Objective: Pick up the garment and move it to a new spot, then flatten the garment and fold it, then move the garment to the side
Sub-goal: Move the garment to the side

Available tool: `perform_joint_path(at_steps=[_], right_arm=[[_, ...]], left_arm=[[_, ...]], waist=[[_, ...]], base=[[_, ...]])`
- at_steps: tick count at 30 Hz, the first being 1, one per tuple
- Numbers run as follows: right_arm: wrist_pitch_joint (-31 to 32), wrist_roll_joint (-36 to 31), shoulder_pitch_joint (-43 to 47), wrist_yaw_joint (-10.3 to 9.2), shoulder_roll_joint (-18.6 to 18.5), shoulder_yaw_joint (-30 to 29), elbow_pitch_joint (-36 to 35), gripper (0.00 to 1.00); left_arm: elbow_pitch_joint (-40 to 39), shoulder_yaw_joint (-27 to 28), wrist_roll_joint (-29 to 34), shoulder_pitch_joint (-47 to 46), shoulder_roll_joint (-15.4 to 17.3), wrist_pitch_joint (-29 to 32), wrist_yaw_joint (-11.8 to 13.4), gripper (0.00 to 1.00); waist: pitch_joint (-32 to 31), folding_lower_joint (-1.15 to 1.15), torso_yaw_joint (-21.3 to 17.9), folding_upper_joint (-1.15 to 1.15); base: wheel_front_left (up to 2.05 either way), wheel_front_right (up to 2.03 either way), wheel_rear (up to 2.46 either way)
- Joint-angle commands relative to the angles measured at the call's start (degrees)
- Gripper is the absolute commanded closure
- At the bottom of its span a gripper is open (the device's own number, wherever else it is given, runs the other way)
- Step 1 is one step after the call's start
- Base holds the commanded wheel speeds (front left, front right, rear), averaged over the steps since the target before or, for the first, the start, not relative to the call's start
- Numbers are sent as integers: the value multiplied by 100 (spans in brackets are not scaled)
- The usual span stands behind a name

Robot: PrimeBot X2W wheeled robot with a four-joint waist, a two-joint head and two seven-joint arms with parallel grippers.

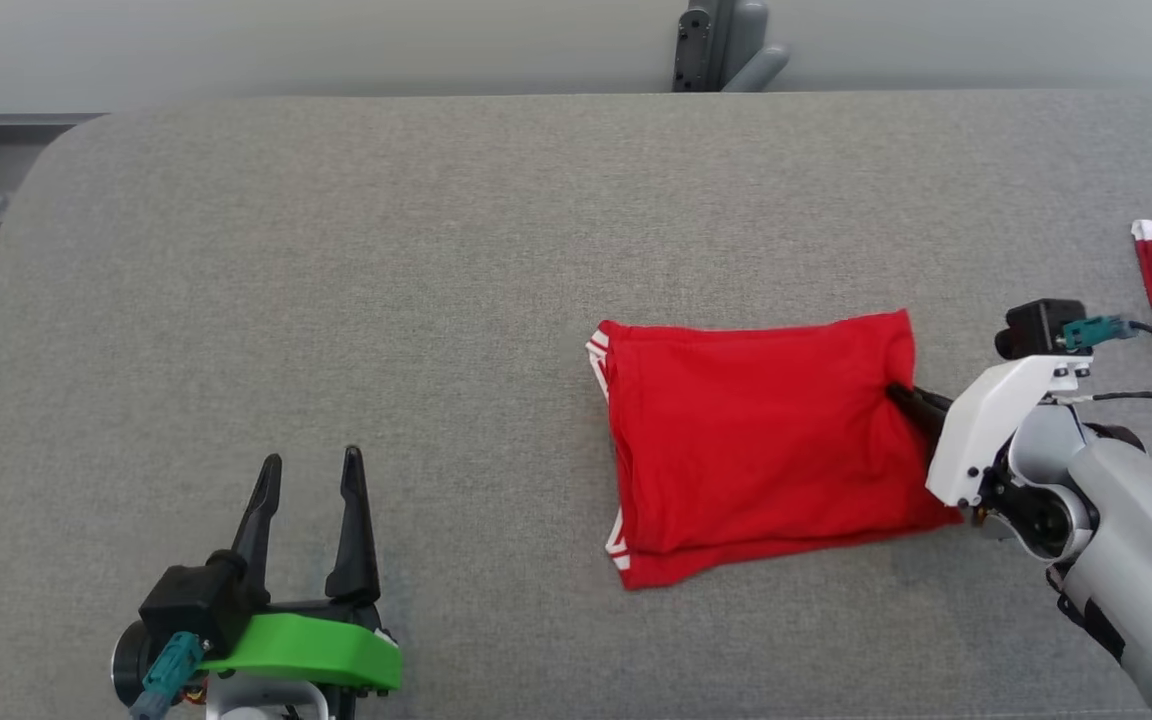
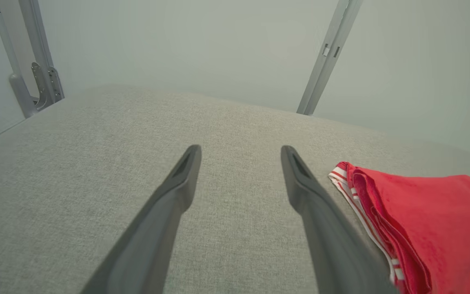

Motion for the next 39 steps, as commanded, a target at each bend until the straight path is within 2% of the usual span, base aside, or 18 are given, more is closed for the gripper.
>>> perform_joint_path(at_steps=[1,13,21,29,39], right_arm=[[-62,24,-127,-9,-125,-2,53,100],[-107,23,-484,-9,-622,36,62,100],[-167,13,-615,-9,-681,36,35,100],[-222,-54,-785,-9,-684,42,47,100],[-388,-348,-1299,-9,-581,82,167,100]], left_arm=[[-14,-17,90,-110,-20,-15,-37,0],[111,-89,183,-295,0,-14,-147,0],[128,-182,247,-405,59,22,-178,0],[132,-310,311,-547,86,75,-210,0],[148,-374,291,-661,94,97,-196,0]], waist=[[21,0,-338,67],[120,0,-1671,67],[215,0,-2194,67],[322,0,-2363,67],[434,0,-2125,67]], base=[[0,0,0],[0,0,0],[0,0,0],[0,0,0],[0,0,0]])
